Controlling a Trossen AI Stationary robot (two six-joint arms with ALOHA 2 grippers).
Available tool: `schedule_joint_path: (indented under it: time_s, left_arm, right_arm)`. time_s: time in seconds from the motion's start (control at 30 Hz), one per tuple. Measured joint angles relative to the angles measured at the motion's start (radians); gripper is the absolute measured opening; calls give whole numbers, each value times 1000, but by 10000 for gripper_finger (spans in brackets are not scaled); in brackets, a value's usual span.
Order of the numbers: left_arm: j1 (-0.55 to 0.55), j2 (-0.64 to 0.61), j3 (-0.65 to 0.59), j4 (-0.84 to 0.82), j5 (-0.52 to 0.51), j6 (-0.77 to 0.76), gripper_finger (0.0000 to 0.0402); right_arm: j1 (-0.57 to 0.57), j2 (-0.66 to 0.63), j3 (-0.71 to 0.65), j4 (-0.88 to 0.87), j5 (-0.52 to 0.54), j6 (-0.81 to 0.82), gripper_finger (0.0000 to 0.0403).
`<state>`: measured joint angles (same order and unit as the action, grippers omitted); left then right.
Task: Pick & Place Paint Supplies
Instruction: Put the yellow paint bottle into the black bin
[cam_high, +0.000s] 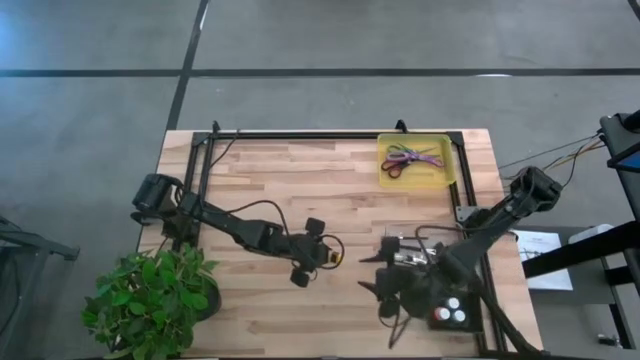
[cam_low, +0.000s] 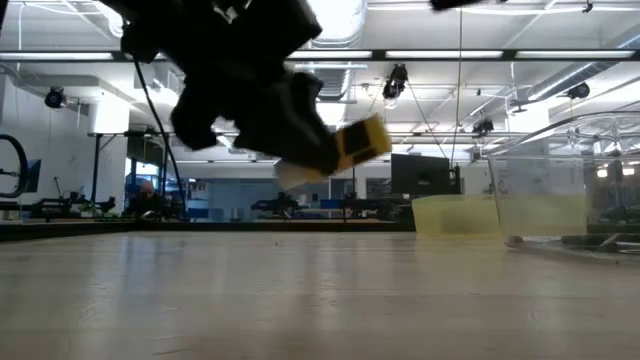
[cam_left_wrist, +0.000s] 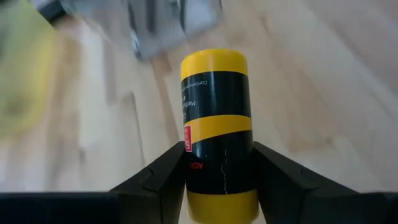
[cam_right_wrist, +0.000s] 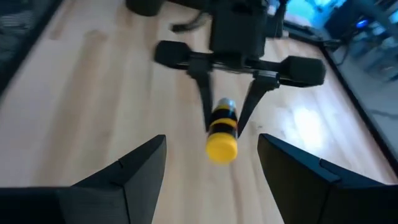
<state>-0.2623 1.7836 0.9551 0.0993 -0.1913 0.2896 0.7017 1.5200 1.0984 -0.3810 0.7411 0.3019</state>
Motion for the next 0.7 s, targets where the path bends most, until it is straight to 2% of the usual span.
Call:
schedule_joint_path:
  time_s: [0.2, 0.27, 0.7]
  left_arm:
    - [-10, -1, 64, 69, 1, 55, 170]
    - [-14, -1, 87, 71, 1, 66, 170]
    - [-22, -2, 140, 143, 0, 107, 170]
  right_arm:
    - [-32, 0, -110, 212, 105, -140, 253]
    - [-32, 0, -122, 229, 131, -161, 253]
    - [-25, 0, -144, 246, 125, -170, 253]
